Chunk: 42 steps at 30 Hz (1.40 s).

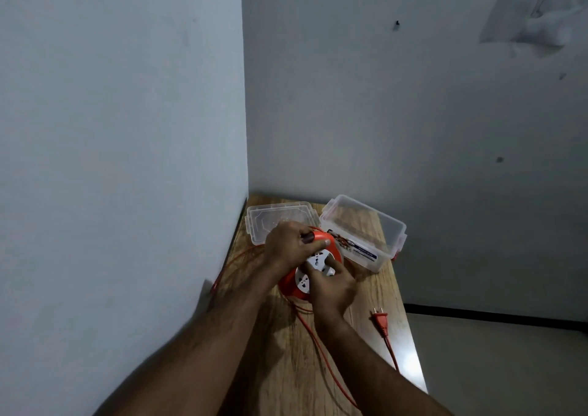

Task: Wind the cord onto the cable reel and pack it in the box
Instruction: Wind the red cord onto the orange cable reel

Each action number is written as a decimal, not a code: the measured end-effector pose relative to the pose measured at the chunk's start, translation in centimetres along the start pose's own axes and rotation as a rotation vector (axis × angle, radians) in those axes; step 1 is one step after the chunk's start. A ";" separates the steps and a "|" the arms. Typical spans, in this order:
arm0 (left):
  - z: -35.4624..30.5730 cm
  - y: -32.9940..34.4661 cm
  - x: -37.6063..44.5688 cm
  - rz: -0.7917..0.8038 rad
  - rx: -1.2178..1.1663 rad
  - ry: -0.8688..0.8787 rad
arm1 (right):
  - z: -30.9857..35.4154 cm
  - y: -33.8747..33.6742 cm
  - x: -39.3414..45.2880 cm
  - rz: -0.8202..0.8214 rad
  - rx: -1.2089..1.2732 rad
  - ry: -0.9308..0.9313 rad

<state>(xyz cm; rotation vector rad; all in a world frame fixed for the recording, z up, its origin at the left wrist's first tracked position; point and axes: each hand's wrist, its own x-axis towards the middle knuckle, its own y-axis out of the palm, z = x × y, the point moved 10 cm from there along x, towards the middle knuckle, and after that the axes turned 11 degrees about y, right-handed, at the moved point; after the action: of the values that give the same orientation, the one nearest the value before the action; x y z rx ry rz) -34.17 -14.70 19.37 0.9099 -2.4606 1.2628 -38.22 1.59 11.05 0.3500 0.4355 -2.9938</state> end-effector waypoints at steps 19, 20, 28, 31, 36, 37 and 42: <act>2.4 -0.1 0.6 -0.044 -0.147 -0.077 | 5.2 -2.3 -3.0 0.000 -0.232 -0.596; 2.6 0.0 0.7 -0.029 -0.142 -0.069 | 6.0 -1.5 -4.2 0.031 -0.364 -0.820; 2.3 0.4 0.7 0.056 -0.181 -0.040 | 4.9 1.2 -6.8 0.064 -0.951 -1.384; 1.5 0.9 0.3 0.106 -0.188 -0.016 | 5.4 1.0 -7.1 0.060 -0.920 -1.396; 1.1 0.8 0.1 0.072 -0.162 -0.005 | 4.5 1.8 -4.6 0.124 -0.926 -1.191; 1.1 0.6 0.0 0.052 -0.168 -0.007 | 4.6 1.6 -4.0 0.123 -0.883 -1.107; 1.0 0.3 0.2 0.001 -0.148 -0.006 | 5.5 0.3 -2.8 0.131 -0.520 -0.801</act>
<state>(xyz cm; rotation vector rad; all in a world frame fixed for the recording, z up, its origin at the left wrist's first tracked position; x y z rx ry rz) -34.43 -15.42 18.68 0.8748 -2.5202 1.0621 -36.63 -0.10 16.77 -0.7859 0.9746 -2.4631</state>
